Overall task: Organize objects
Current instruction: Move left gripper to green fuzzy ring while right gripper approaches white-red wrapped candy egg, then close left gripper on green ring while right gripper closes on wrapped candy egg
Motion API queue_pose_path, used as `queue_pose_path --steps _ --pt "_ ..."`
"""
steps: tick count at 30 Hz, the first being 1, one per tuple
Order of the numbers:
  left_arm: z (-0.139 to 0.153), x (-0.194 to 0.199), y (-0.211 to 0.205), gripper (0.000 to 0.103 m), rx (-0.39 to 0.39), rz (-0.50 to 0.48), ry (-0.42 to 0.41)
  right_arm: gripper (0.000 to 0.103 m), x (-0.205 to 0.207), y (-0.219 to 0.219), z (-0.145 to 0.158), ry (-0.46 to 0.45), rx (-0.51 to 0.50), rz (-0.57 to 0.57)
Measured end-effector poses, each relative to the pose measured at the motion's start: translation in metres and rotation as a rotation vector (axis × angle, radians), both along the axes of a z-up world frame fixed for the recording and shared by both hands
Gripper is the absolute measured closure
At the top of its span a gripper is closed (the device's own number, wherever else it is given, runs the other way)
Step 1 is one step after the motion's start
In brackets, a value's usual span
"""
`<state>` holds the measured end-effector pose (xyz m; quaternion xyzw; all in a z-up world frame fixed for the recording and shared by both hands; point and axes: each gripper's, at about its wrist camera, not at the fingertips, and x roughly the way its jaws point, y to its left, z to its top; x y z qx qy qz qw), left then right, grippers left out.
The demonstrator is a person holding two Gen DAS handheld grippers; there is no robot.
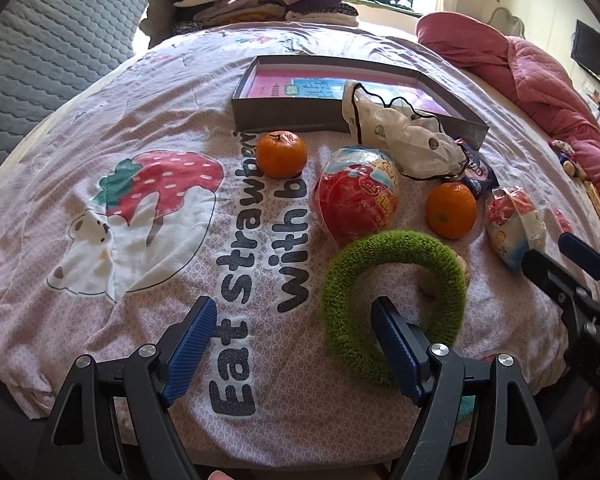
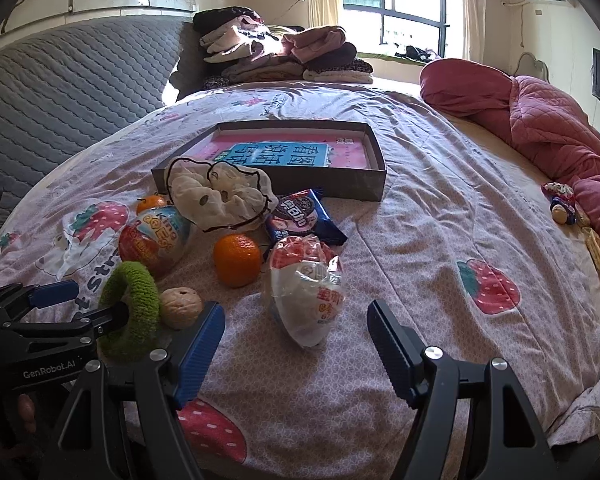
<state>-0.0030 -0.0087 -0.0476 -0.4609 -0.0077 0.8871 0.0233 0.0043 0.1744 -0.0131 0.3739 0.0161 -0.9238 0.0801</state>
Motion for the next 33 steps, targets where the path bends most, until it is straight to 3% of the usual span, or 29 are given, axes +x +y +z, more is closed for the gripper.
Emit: queue_pose_path --steps 6,11,16,19,21,22,33 --pt "-0.003 -0.008 0.0 0.023 0.024 -0.009 0.019 0.03 -0.02 0.008 -0.01 -0.015 0.009 -0.01" --pt "-0.005 -0.013 0.0 0.026 0.046 -0.015 0.023 0.037 -0.026 0.002 -0.015 -0.015 0.008 0.027" --pt "-0.003 -0.013 0.001 0.048 0.059 -0.034 0.038 0.05 -0.028 -0.006 -0.02 -0.024 0.012 0.06" --pt "-0.003 -0.012 0.002 0.066 0.075 -0.053 0.044 0.05 -0.027 -0.007 -0.021 -0.016 0.013 0.063" --pt "-0.003 -0.011 0.004 0.086 0.096 -0.075 0.047 0.05 -0.027 -0.005 -0.021 -0.016 0.003 0.065" --pt "-0.003 -0.011 0.005 0.089 0.104 -0.08 0.048 0.05 -0.027 -0.004 -0.021 -0.015 -0.004 0.065" --pt "0.008 -0.006 0.006 0.091 0.113 -0.099 0.082 0.05 -0.024 0.001 -0.015 0.002 -0.037 0.064"
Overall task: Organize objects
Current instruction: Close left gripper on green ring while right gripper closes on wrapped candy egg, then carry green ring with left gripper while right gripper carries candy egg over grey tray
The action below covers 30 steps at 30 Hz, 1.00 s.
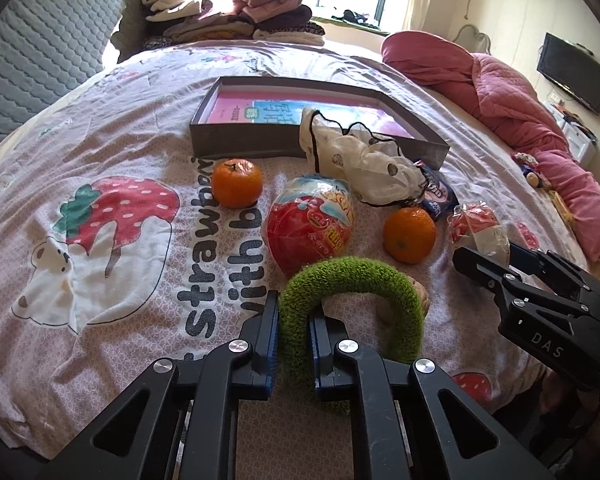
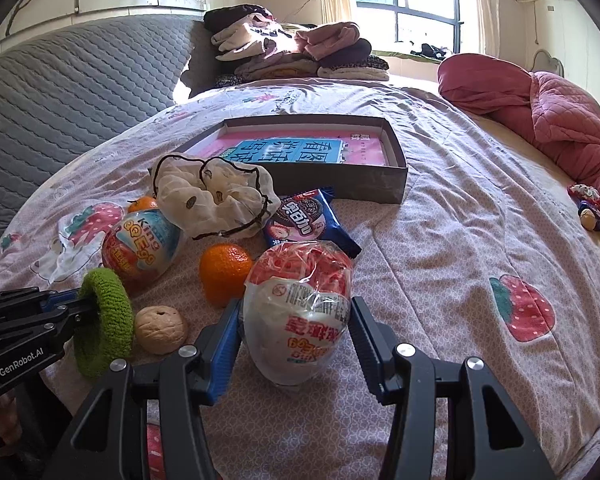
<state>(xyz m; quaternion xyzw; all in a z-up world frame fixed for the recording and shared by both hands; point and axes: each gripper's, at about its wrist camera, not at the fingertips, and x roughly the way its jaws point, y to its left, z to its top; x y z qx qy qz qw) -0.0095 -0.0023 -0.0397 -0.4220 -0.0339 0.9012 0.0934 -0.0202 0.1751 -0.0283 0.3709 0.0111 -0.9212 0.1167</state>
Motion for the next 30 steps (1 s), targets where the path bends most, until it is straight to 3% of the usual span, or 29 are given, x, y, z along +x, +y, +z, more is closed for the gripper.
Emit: queue_pose_path --steps 19,30 --pt "0.038 0.005 -0.001 0.091 0.028 -0.001 0.096 0.05 0.006 -0.003 0.029 0.086 -0.028 0.012" --pt "0.051 -0.025 0.004 0.091 0.024 -0.01 0.118 0.05 -0.014 -0.003 0.049 0.141 -0.028 0.016"
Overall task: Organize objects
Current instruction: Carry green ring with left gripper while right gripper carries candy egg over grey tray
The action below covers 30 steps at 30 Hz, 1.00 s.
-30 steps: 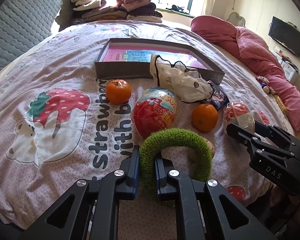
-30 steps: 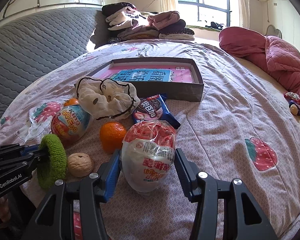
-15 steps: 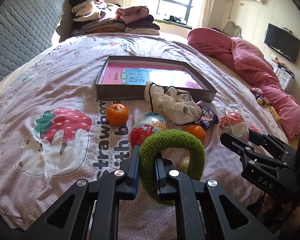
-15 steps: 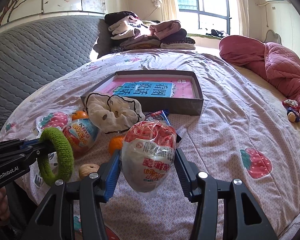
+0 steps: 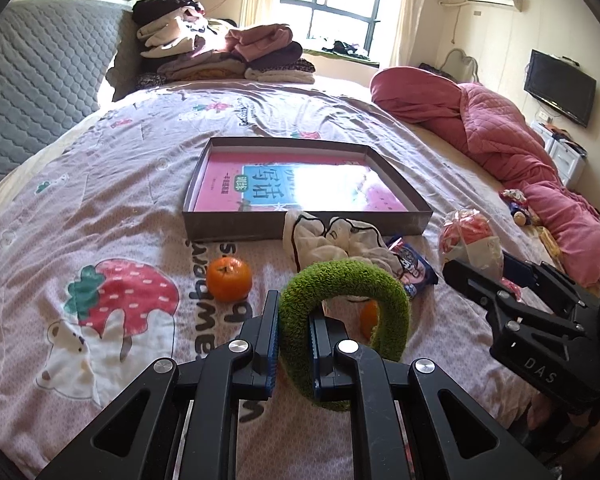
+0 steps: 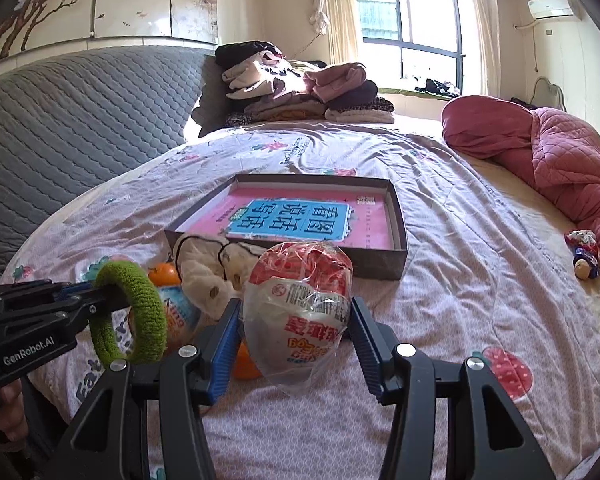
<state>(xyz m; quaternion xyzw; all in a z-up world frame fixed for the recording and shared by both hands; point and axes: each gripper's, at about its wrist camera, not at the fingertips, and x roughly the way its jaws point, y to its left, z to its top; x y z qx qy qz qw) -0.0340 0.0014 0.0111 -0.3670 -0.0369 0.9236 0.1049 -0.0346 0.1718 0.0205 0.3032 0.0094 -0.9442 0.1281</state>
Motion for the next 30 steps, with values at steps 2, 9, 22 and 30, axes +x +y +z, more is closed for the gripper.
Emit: queue_pose_path --steps 2,9,22,30 --pt "-0.001 -0.007 0.001 0.091 0.004 -0.001 -0.01 0.05 -0.007 0.002 0.002 0.004 -0.008 -0.004" --pt "0.002 -0.034 0.009 0.091 0.002 -0.015 -0.01 0.05 -0.032 0.004 0.01 0.029 -0.002 -0.013" --pt "0.016 -0.093 -0.001 0.091 -0.009 0.016 0.014 0.05 -0.075 -0.002 0.018 0.06 0.013 0.01" --pt "0.02 -0.132 -0.013 0.091 -0.008 0.049 0.024 0.05 -0.104 -0.001 0.018 0.067 0.032 0.014"
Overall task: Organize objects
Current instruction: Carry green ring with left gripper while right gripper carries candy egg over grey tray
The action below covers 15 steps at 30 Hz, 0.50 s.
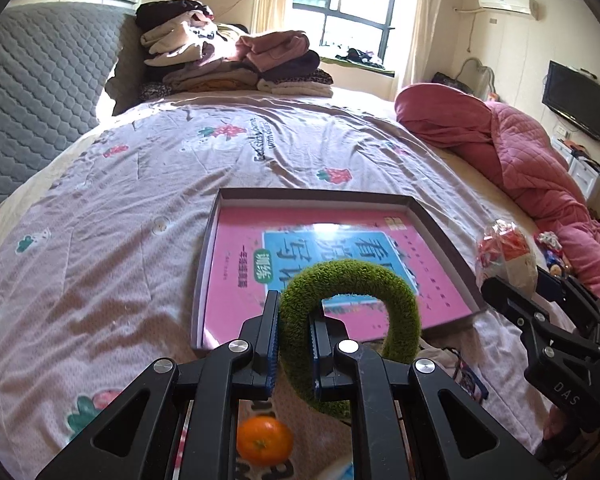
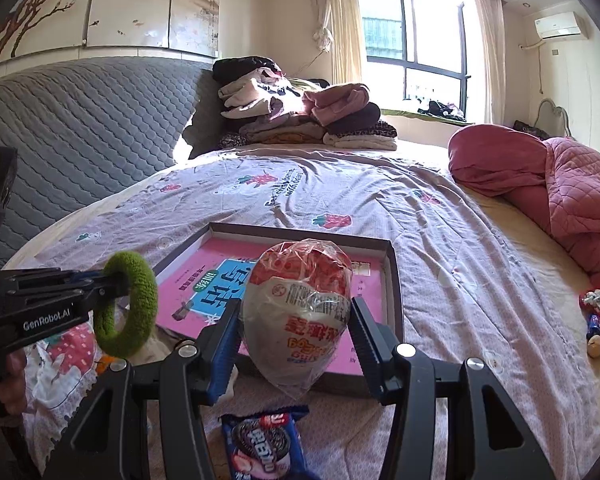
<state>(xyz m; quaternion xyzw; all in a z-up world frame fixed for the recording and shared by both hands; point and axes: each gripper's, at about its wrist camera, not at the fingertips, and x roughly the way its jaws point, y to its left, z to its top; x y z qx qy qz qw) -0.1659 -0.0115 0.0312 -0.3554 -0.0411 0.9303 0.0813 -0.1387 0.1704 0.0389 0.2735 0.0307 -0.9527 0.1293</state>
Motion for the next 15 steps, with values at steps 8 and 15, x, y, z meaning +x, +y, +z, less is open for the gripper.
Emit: queue_pose_path --steps 8,15 --pt "-0.005 -0.043 -0.001 0.091 -0.028 0.024 -0.017 0.05 -0.03 0.002 -0.013 -0.033 0.031 -0.007" --pt "-0.022 -0.075 0.0 0.091 -0.049 0.047 -0.062 0.05 -0.05 -0.002 -0.027 -0.062 0.066 0.008"
